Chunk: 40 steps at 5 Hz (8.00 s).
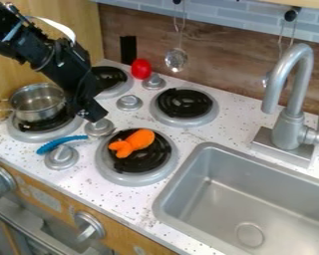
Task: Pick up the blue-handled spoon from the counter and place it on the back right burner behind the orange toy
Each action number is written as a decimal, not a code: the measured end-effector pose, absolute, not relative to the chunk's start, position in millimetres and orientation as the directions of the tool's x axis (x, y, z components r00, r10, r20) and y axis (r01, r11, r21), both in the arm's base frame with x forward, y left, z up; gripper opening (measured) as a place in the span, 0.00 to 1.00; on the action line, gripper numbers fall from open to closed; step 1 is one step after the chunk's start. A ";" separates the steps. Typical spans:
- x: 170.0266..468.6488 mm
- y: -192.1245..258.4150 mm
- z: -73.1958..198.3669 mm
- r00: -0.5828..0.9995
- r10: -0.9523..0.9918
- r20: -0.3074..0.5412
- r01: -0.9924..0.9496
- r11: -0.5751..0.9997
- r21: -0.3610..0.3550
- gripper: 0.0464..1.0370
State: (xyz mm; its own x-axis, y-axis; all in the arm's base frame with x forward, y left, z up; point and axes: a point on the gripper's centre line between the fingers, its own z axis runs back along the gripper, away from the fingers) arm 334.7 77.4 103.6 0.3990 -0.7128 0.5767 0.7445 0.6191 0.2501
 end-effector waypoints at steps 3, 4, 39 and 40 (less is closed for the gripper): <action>342.2 112.9 77.2 0.493 -0.693 0.526 0.648 0.696 0.310 0.96; 343.2 124.7 60.5 0.532 -0.702 0.474 0.637 0.701 0.322 0.96; 462.3 -15.6 79.0 -0.431 -0.853 0.295 0.736 -0.142 0.662 0.96; 446.3 -10.7 100.3 -0.429 -0.858 0.282 0.729 -0.145 0.669 0.96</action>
